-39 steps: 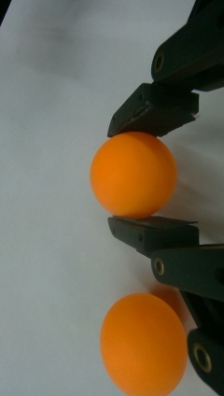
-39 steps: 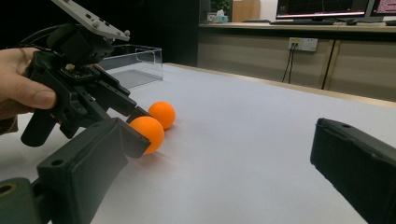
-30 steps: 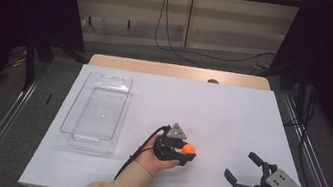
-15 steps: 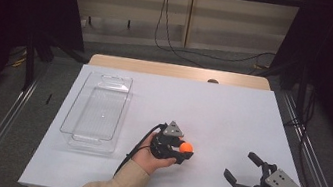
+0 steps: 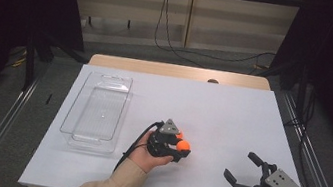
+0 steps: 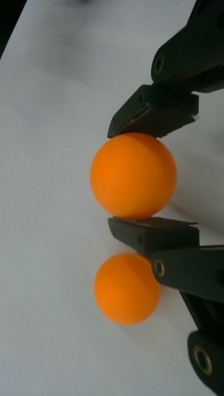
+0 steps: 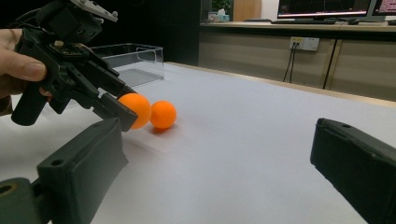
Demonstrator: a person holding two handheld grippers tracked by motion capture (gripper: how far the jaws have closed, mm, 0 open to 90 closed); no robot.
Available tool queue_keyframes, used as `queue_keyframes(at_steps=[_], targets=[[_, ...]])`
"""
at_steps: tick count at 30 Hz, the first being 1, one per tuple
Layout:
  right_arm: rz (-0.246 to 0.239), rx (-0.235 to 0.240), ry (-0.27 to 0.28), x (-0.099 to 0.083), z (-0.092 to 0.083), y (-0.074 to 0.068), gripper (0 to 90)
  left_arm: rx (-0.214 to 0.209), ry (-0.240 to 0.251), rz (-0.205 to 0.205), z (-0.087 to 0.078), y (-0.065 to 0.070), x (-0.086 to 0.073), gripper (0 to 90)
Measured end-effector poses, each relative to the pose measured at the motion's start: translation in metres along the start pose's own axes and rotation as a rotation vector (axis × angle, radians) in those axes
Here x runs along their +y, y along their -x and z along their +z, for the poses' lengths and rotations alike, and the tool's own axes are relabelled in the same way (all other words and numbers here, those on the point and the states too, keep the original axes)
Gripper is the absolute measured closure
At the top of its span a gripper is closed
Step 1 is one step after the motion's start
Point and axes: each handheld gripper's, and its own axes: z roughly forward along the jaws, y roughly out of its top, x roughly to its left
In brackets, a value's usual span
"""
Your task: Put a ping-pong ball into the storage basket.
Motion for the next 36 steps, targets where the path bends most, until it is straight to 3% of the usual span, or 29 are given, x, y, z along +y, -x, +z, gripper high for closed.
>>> queue_keyframes(at_steps=[36], targets=[[0.009,-0.003,-0.014,-0.001,0.001,0.001,2.2,0.013,0.011,0.000,-0.019,-0.006,0.003,50.9]])
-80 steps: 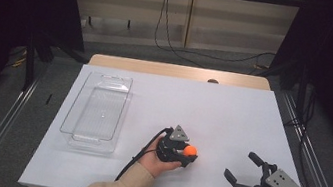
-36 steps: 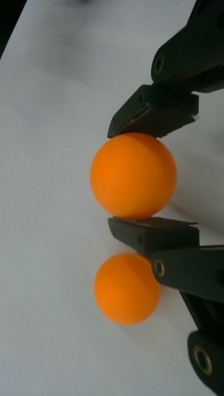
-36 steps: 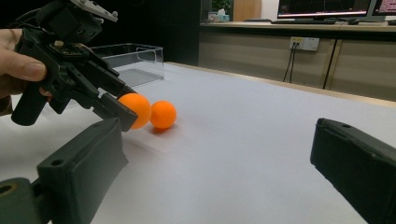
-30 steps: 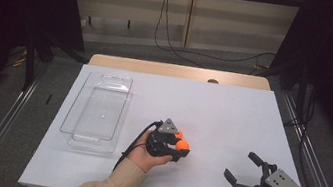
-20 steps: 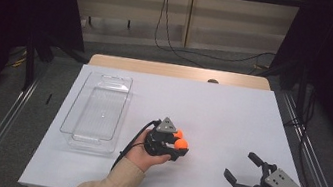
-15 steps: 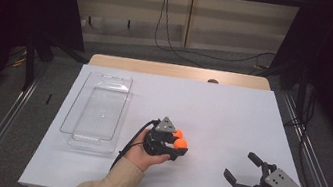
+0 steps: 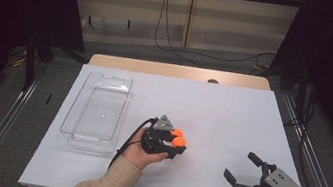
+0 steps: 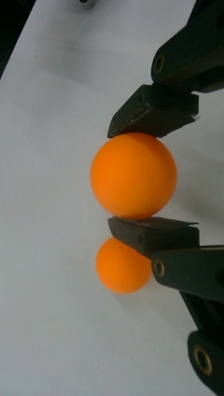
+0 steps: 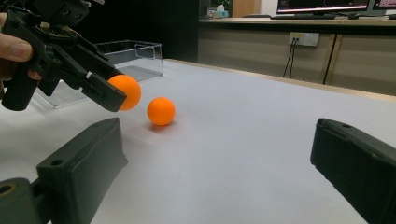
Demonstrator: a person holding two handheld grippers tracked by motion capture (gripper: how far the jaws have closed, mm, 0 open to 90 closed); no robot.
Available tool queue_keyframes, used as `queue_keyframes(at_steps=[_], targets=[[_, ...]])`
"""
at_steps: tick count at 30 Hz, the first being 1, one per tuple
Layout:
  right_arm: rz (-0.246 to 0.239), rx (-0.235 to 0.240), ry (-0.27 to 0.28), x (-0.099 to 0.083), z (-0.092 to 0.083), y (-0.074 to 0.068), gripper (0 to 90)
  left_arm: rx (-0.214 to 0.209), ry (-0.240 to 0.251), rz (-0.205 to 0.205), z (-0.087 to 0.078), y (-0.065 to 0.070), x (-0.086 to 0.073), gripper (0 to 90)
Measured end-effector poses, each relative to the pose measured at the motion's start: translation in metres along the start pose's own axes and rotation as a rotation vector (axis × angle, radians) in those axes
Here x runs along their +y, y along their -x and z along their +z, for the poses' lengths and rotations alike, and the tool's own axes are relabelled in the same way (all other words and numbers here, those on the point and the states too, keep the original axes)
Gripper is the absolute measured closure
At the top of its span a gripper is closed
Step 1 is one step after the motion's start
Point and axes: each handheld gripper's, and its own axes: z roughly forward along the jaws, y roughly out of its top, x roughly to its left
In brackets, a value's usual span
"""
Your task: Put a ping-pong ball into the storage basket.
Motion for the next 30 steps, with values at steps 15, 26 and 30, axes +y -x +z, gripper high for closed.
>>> queue_keyframes(at_steps=[15,26,30], targets=[[0.000,0.002,0.005,0.000,0.000,0.000,2.2,0.013,0.010,-0.010,-0.008,-0.005,0.001,50.9],[-0.004,0.002,0.008,0.000,0.000,0.000,2.1,0.015,0.016,-0.041,-0.013,-0.010,0.001,50.9],[-0.003,0.002,0.010,0.001,0.000,0.000,2.1,0.016,0.016,-0.043,-0.015,-0.011,0.001,50.9]])
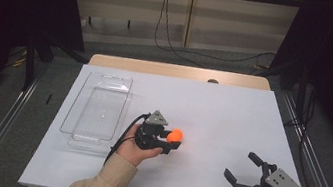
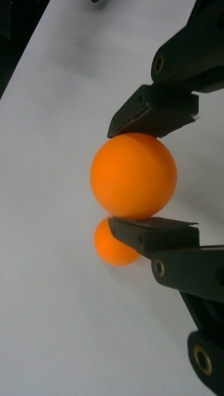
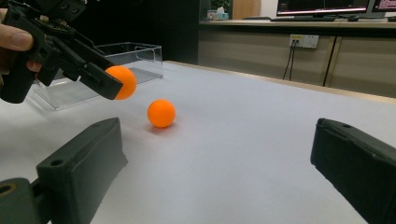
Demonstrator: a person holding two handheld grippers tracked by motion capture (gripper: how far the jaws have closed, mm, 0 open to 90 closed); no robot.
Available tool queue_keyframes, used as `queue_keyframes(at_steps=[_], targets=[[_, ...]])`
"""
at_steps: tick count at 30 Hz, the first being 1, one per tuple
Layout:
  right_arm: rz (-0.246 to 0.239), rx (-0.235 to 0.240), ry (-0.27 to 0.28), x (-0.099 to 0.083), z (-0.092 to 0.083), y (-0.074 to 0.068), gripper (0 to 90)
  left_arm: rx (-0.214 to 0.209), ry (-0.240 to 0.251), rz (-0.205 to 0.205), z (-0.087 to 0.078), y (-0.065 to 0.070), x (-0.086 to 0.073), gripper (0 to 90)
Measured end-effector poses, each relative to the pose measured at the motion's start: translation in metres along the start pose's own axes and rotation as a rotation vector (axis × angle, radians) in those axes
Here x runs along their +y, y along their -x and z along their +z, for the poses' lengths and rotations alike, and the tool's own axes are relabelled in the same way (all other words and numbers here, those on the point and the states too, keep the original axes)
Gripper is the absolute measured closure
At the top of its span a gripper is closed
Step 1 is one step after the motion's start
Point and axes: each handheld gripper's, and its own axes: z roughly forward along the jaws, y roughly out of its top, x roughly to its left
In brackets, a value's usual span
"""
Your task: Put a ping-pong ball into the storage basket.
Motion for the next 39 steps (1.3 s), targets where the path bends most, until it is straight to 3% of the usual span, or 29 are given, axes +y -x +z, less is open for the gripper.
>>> queue_keyframes(at_steps=[39], targets=[[-0.003,0.005,0.003,0.000,0.000,-0.001,2.1,0.013,-0.008,-0.045,-0.015,-0.013,0.001,50.9]])
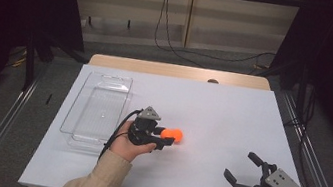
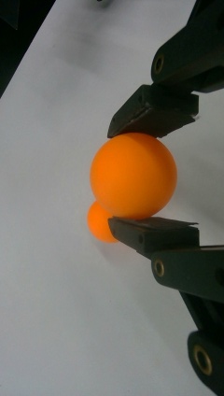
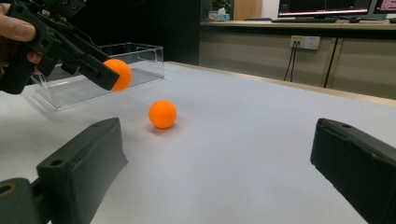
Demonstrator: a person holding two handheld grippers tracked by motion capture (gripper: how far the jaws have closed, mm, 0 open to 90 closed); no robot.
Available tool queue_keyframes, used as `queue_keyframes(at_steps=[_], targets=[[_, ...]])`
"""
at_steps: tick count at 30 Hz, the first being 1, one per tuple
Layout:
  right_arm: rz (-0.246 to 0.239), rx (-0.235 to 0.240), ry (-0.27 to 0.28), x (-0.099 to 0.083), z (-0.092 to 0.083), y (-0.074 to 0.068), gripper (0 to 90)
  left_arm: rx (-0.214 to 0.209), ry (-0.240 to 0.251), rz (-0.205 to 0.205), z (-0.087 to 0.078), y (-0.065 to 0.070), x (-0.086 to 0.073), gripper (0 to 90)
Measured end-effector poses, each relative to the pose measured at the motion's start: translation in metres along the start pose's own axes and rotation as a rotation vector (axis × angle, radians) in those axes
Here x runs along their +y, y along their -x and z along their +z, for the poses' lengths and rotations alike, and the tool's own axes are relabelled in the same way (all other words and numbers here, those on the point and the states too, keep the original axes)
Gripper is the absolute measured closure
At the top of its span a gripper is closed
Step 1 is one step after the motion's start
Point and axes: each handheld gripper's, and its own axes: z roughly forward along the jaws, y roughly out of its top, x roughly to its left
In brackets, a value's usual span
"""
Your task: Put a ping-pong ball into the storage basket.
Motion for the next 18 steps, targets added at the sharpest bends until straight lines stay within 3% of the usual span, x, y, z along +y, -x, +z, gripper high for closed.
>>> queue_keyframes(at_steps=[18], targets=[[0.001,0.000,-0.009,-0.0005,0.0000,0.0008,2.2,0.001,0.003,-0.015,-0.0071,-0.0042,0.0012,50.9]])
